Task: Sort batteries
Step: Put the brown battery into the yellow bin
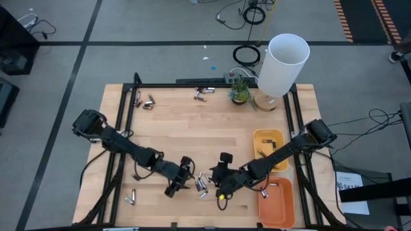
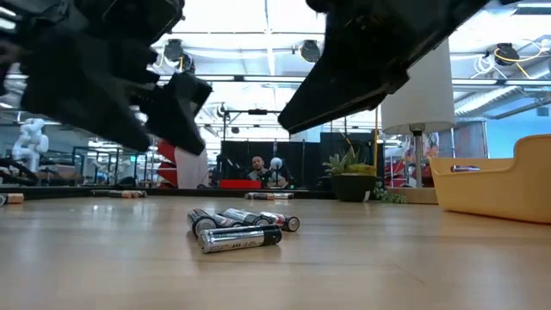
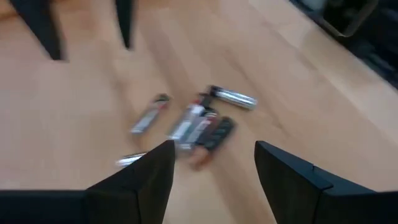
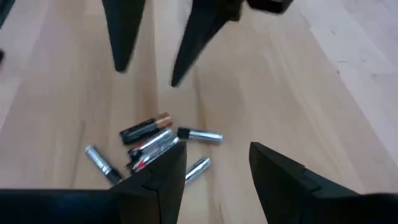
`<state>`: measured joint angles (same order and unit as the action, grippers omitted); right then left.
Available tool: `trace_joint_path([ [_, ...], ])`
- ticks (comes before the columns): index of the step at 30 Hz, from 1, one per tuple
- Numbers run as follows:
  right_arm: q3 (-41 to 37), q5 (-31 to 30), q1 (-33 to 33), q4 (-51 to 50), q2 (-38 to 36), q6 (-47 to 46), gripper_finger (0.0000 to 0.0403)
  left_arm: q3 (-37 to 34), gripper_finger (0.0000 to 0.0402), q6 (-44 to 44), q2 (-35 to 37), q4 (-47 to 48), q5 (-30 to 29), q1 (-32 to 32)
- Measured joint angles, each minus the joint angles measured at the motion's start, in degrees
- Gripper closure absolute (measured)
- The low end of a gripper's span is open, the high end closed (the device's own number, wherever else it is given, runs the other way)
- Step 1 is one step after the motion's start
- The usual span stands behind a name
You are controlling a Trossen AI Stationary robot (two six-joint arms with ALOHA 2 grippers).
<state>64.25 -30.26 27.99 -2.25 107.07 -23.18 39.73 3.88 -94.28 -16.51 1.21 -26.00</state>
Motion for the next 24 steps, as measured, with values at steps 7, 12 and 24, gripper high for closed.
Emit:
trace_joint_path([
  [7,0.0,-4.2,0.6,-2.2,0.0,-0.8,0.0236,1.7,0.0171,6.4,-6.4,-2.9,3.5,0.4],
  [12,0.0,-4.3,0.6,-3.1,0.0,-2.5,0.0236,4.2,0.0171,8.9,-8.5,0.8,4.5,1.8],
  [24,0.0,-4.4,0.6,-3.8,0.0,-4.7,0.0236,4.9,0.0172,10.1,-10.4,2.5,9.8,4.7],
])
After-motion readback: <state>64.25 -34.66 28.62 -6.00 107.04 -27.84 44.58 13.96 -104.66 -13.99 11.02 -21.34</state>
